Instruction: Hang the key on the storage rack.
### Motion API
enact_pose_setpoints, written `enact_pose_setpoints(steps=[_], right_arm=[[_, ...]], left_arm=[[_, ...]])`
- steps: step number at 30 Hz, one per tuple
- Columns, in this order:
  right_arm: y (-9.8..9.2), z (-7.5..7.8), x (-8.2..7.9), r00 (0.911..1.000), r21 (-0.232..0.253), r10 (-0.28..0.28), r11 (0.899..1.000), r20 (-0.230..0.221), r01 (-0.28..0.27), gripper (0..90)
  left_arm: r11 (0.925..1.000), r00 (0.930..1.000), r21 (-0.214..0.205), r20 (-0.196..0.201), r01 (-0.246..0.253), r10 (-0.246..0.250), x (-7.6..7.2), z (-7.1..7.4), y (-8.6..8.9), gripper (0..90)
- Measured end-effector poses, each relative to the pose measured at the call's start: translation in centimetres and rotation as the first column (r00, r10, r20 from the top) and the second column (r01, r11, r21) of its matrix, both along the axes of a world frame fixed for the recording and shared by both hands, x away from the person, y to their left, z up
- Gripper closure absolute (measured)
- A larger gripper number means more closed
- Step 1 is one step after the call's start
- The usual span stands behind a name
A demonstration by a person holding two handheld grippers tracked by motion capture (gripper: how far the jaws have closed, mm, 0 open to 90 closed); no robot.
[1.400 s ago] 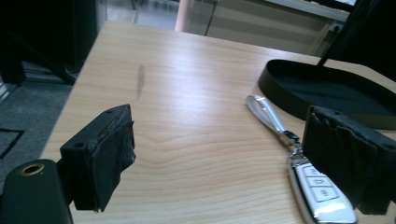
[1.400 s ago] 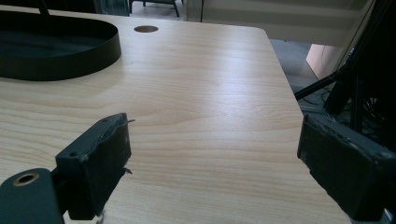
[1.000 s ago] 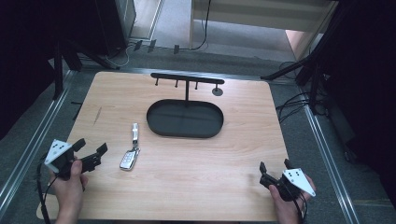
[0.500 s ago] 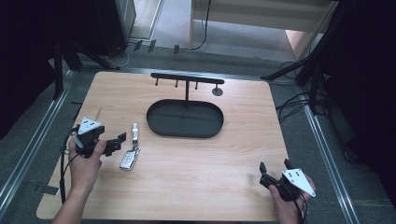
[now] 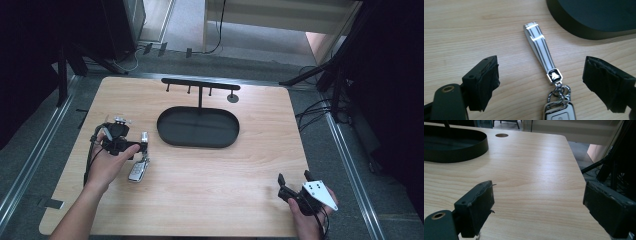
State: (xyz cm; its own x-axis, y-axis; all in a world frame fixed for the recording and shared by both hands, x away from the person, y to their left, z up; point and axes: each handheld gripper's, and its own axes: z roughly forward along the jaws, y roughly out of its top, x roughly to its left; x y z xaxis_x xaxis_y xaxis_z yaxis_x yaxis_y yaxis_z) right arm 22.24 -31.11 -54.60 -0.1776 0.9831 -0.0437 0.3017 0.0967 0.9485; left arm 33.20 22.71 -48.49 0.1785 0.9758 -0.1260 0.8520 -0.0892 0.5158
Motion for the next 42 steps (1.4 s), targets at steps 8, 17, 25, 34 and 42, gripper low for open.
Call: enact_pose_setpoints(steps=[8,17,25,34,42], right_arm=[[0.0,0.0,0.0,1.0,0.001,0.0,1.0,-0.003,0.0,9.7],[0.0,0.0,0.1,1.0,-0.006,-0.002,1.0,-0.004,0.002,10.4],[-0.1,0.0,0.0,1.0,0.004,-0.002,1.0,-0.003,0.002,10.7],[-0.1,0.0,0.0,1.0,0.013,0.003,1.0,-0.005,-0.003,10.9],[-0.1,0.0,0.0,1.0,0.01,0.002,1.0,-0.005,-0.002,10.9]], left_arm=[[0.9998,0.9932,0.021,-0.116,-0.003,0.005,1.8,-0.1,-0.6,26.5],[0.9985,0.9696,-0.033,-0.242,-0.044,0.035,3.9,0.5,-1.6,38.5],[0.9957,0.9349,0.075,-0.347,-0.054,0.077,4.8,-0.5,-3.6,50.1],[0.9901,0.8998,0.12,-0.42,-0.073,0.117,4.8,-1.7,-4.5,66.3],[0.9925,0.918,0.052,-0.377,-0.11,0.122,4.5,-1.9,-3.4,74.7]])
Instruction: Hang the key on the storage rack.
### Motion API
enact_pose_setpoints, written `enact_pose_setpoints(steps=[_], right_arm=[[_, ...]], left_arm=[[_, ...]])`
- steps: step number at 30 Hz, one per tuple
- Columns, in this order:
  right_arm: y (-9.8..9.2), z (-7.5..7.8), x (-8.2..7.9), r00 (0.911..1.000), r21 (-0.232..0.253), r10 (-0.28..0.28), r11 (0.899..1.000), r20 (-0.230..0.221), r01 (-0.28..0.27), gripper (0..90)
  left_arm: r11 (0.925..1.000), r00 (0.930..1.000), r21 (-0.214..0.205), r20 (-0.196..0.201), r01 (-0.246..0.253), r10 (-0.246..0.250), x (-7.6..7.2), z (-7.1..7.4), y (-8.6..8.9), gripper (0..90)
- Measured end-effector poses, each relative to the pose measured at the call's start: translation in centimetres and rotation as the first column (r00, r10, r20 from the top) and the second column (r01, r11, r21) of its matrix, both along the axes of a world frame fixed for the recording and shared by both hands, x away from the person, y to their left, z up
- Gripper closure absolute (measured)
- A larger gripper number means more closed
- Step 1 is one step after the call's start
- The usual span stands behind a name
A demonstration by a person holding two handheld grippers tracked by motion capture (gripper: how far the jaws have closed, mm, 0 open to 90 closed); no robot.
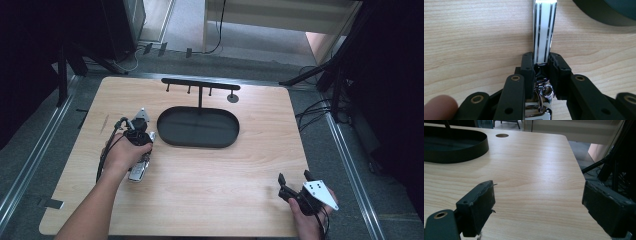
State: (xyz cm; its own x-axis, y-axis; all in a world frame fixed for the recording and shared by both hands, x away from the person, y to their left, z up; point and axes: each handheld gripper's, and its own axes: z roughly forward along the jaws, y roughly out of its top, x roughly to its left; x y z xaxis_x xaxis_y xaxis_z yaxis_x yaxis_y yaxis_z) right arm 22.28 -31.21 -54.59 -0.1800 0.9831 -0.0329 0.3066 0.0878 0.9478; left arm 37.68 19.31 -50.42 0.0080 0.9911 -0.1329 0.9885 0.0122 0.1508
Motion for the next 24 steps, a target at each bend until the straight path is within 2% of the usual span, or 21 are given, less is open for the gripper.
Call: enact_pose_setpoints(steps=[3,6,9,11,12,13,15,16,17,18,19,20,22,23,24], right_arm=[[0.0,0.0,0.0,1.0,0.002,0.0,1.0,0.001,0.0,11.1],[0.0,0.0,0.0,1.0,0.0,0.0,1.0,0.001,0.0,11.1],[0.0,0.0,0.0,1.0,-0.002,0.0,1.0,0.0,0.0,11.1],[0.0,0.0,0.0,1.0,-0.002,0.0,1.0,0.0,0.0,11.1],[0.0,0.0,0.0,1.0,-0.002,0.0,1.0,0.0,0.0,11.1],[0.0,0.0,0.0,1.0,-0.003,0.0,1.0,0.0,0.0,11.1],[0.0,0.0,0.0,1.0,-0.004,-0.001,1.0,0.0,0.001,11.1],[0.0,0.0,0.0,1.0,-0.005,-0.001,1.0,0.0,0.001,11.1],[0.0,0.0,0.0,1.0,-0.005,-0.001,1.0,0.0,0.001,11.1],[0.0,0.0,0.0,1.0,-0.004,-0.001,1.0,0.0,0.001,11.1],[0.0,0.0,0.0,1.0,-0.004,-0.001,1.0,0.0,0.001,11.1],[0.0,0.0,0.0,1.0,-0.004,-0.001,1.0,0.0,0.001,11.1],[0.0,0.0,0.0,1.0,-0.003,-0.001,1.0,0.0,0.001,11.2],[0.0,0.0,0.0,1.0,-0.003,-0.001,1.0,0.0,0.001,11.2],[0.0,0.0,0.0,1.0,-0.003,-0.001,1.0,0.0,0.001,11.2]], left_arm=[[0.9999,0.9997,-0.015,0.023,-0.005,0.006,-0.1,0.3,0.7,74.9],[0.9996,0.9958,-0.023,0.089,-0.018,0.02,-0.2,1.1,1.7,75.0],[0.9972,0.9831,-0.066,0.177,-0.035,0.046,-0.4,2.2,2.6,75.1],[0.9936,0.9709,-0.1,0.228,-0.052,0.074,-0.5,2.7,3.0,75.1],[0.9932,0.9651,-0.107,0.252,-0.045,0.071,-0.6,3.0,3.2,75.1],[0.9932,0.9651,-0.107,0.252,-0.045,0.071,-0.6,3.0,3.2,75.1],[0.9922,0.9447,-0.118,0.319,-0.039,0.075,-0.9,3.6,3.6,75.1],[0.9922,0.9447,-0.118,0.319,-0.039,0.075,-0.9,3.6,3.6,75.2],[0.9907,0.9265,-0.133,0.368,-0.029,0.076,-1.1,3.9,3.9,75.2],[0.9886,0.9163,-0.149,0.393,-0.021,0.079,-1.1,4.0,4.1,75.2],[0.9886,0.9163,-0.149,0.393,-0.021,0.079,-1.1,4.0,4.1,75.3],[0.9848,0.894,-0.173,0.441,-0.004,0.081,-1.3,4.3,4.4,75.3],[0.983,0.8624,-0.183,0.5,0.014,0.081,-1.5,4.7,4.4,75.3],[0.9849,0.8476,-0.172,0.526,0.023,0.071,-1.6,4.9,4.4,75.3],[0.9866,0.8236,-0.16,0.563,0.03,0.066,-1.7,5.1,4.3,75.3]])
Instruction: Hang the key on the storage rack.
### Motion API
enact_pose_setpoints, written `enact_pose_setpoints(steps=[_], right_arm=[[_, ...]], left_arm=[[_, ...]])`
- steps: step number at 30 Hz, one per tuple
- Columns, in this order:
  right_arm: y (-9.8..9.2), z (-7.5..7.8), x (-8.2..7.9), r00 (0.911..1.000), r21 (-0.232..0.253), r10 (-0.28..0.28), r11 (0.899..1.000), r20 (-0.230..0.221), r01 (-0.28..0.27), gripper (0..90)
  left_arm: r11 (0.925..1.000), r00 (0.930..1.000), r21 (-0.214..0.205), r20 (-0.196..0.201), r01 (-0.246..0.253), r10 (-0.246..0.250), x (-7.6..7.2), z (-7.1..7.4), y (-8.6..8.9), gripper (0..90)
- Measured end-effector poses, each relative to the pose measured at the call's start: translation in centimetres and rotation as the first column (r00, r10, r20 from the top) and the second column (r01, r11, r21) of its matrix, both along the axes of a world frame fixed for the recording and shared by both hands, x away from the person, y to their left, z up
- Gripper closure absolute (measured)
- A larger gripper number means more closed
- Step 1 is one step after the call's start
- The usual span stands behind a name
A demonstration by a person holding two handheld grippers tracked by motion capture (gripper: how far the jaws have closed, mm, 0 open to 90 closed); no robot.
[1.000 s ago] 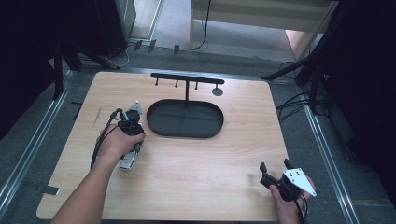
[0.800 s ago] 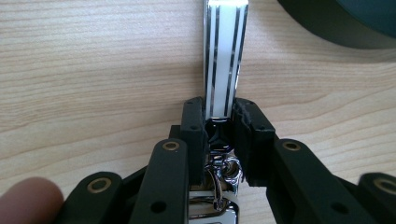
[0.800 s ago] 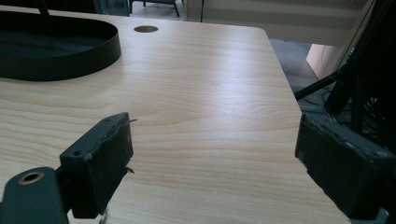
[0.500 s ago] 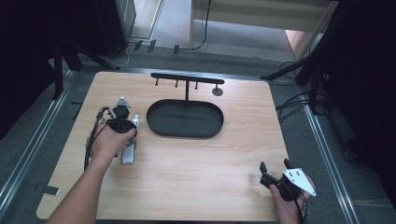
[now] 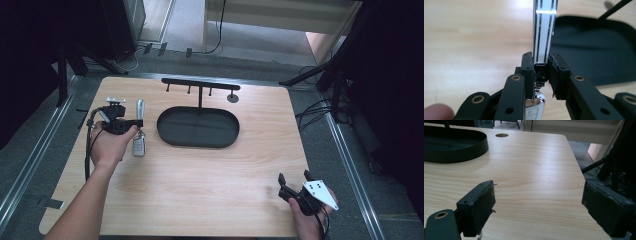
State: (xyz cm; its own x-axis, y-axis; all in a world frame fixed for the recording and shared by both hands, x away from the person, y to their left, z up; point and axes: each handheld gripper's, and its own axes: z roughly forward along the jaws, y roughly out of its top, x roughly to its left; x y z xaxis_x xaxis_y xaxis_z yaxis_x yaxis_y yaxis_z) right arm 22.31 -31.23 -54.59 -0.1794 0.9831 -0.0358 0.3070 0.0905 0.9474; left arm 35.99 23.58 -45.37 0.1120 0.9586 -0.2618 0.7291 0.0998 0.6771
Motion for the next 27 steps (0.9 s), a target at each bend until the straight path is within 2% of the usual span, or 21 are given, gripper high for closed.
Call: enact_pose_setpoints(steps=[1,2,4,5,6,7,11,12,14,15,16,17,19,21,22,23,25,27], right_arm=[[0.0,0.0,0.0,1.0,0.0,0.0,1.0,0.0,0.0,11.2],[0.0,0.0,0.0,1.0,0.0,0.0,1.0,0.0,0.0,11.2],[0.0,0.0,0.0,1.0,0.001,0.0,1.0,0.0,0.0,11.2],[0.0,0.0,0.0,1.0,0.0,0.0,1.0,0.0,0.0,11.2],[0.0,0.0,0.0,1.0,0.0,0.001,1.0,0.0,-0.001,11.2],[0.0,0.0,0.0,1.0,0.0,0.001,1.0,0.001,-0.001,11.2],[0.0,0.0,0.0,1.0,0.0,0.001,1.0,0.001,-0.001,11.2],[0.0,0.0,0.0,1.0,0.0,0.001,1.0,0.001,-0.001,11.2],[0.0,0.0,0.0,1.0,0.0,0.001,1.0,0.0,-0.001,11.2],[0.0,0.0,0.0,1.0,0.001,0.001,1.0,0.001,-0.001,11.2],[0.0,0.0,0.0,1.0,0.001,0.002,1.0,0.0,-0.002,11.2],[0.0,0.0,0.0,1.0,0.001,0.001,1.0,0.0,-0.001,11.2],[0.0,0.0,0.0,1.0,0.002,0.002,1.0,0.0,-0.002,11.2],[0.0,0.0,0.0,1.0,0.002,0.002,1.0,-0.001,-0.002,11.2],[0.0,0.0,0.0,1.0,0.002,0.002,1.0,0.0,-0.002,11.2],[0.0,0.0,0.0,1.0,0.001,0.002,1.0,-0.001,-0.002,11.2],[0.0,0.0,0.0,1.0,0.002,0.002,1.0,-0.001,-0.002,11.2],[0.0,0.0,0.0,1.0,0.002,0.002,1.0,0.0,-0.002,11.2]], left_arm=[[1.0,1.0,0.0,0.0,0.0,0.0,0.0,0.0,0.0,75.3],[0.9998,0.9963,0.01,0.084,0.02,-0.021,-0.2,0.2,0.0,75.3],[0.9993,0.9897,0.02,0.139,0.031,-0.034,-0.4,0.5,-0.1,75.3],[0.9988,0.9826,0.023,0.18,0.044,-0.047,-0.5,0.5,-0.1,75.3],[0.9988,0.9826,0.023,0.18,0.044,-0.047,-0.5,0.5,-0.1,75.3],[0.9984,0.9696,0.036,0.239,0.044,-0.051,-0.6,0.7,-0.2,75.3],[0.9979,0.9325,0.011,0.355,0.064,-0.063,-0.9,1.2,-0.3,75.3],[0.9968,0.9234,-0.013,0.378,0.079,-0.068,-0.9,1.2,-0.3,75.3],[0.9954,0.9102,-0.039,0.409,0.087,-0.064,-0.9,1.4,-0.4,75.4],[0.9954,0.9102,-0.039,0.409,0.087,-0.064,-0.9,1.4,-0.4,75.3],[0.9911,0.8965,-0.067,0.437,0.115,-0.075,-0.9,1.4,-0.5,75.4],[0.9892,0.8903,-0.072,0.448,0.127,-0.082,-0.9,1.4,-0.6,75.4],[0.9806,0.8777,-0.092,0.466,0.173,-0.111,-0.9,1.3,-0.8,75.4],[0.9737,0.8608,-0.084,0.488,0.212,-0.145,-0.8,1.1,-1.1,75.4],[0.9656,0.852,-0.092,0.496,0.243,-0.168,-0.7,0.9,-1.2,75.4],[0.9611,0.8434,-0.092,0.506,0.26,-0.18,-0.7,0.8,-1.4,75.4],[0.9511,0.8377,-0.094,0.505,0.294,-0.209,-0.5,0.5,-1.7,75.4],[0.9383,0.8258,-0.084,0.505,0.336,-0.25,-0.4,0.3,-2.1,75.4]])
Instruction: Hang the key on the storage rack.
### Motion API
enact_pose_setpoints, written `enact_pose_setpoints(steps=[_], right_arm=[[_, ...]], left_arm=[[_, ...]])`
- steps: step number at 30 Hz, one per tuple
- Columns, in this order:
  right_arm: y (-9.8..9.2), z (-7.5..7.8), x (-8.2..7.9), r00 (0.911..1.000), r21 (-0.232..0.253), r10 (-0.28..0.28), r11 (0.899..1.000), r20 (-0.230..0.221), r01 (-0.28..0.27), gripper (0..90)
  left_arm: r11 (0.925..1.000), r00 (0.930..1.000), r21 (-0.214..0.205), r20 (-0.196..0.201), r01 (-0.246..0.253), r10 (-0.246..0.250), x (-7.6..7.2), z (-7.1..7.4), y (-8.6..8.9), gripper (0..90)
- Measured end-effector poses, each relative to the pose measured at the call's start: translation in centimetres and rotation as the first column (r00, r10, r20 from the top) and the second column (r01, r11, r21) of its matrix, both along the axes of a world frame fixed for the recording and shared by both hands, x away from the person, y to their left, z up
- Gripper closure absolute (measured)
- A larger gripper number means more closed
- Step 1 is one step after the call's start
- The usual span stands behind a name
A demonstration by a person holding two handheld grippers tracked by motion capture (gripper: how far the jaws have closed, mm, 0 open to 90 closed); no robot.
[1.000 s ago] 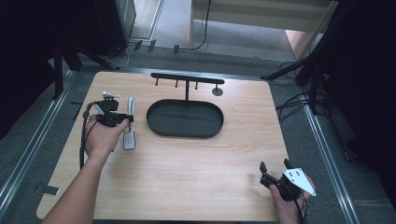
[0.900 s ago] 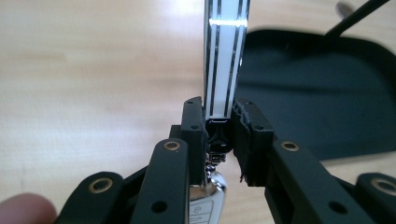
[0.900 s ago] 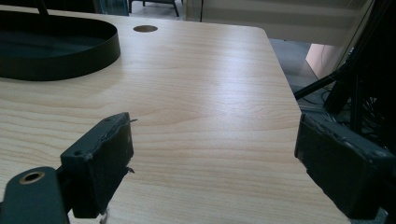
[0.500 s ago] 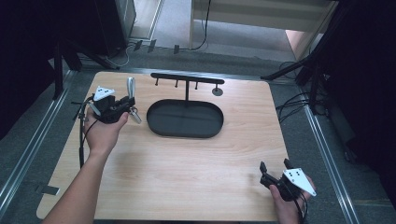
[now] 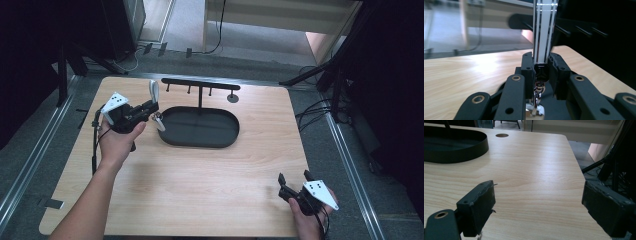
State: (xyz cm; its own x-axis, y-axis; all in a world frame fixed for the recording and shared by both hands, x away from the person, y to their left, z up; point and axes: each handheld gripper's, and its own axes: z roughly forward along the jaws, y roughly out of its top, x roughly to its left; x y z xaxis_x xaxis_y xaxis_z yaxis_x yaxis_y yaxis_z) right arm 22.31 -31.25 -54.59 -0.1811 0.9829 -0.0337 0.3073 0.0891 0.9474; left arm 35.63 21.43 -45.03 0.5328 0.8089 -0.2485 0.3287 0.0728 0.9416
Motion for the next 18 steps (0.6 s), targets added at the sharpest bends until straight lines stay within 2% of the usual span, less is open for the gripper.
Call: enact_pose_setpoints(steps=[4,10,14,18], right_arm=[[0.0,0.0,0.0,1.0,0.002,0.0,1.0,0.0,0.0,11.2],[0.0,0.0,0.0,1.0,0.002,0.0,1.0,0.001,0.0,11.2],[0.0,0.0,0.0,1.0,0.004,0.001,1.0,0.0,-0.001,11.2],[-0.1,0.0,0.0,1.0,0.005,0.002,1.0,0.003,-0.002,11.2]], left_arm=[[0.9984,0.9985,0.013,0.007,0.055,-0.055,0.4,-0.3,-0.9,75.4],[0.9945,0.9945,-0.009,0.005,0.104,-0.104,1.1,-0.6,-2.8,75.4],[0.9895,0.9895,0.001,-0.004,0.144,-0.144,1.7,-1.0,-4.3,75.3],[0.9839,0.9837,-0.009,-0.021,0.178,-0.179,2.4,-1.2,-5.9,75.3]])
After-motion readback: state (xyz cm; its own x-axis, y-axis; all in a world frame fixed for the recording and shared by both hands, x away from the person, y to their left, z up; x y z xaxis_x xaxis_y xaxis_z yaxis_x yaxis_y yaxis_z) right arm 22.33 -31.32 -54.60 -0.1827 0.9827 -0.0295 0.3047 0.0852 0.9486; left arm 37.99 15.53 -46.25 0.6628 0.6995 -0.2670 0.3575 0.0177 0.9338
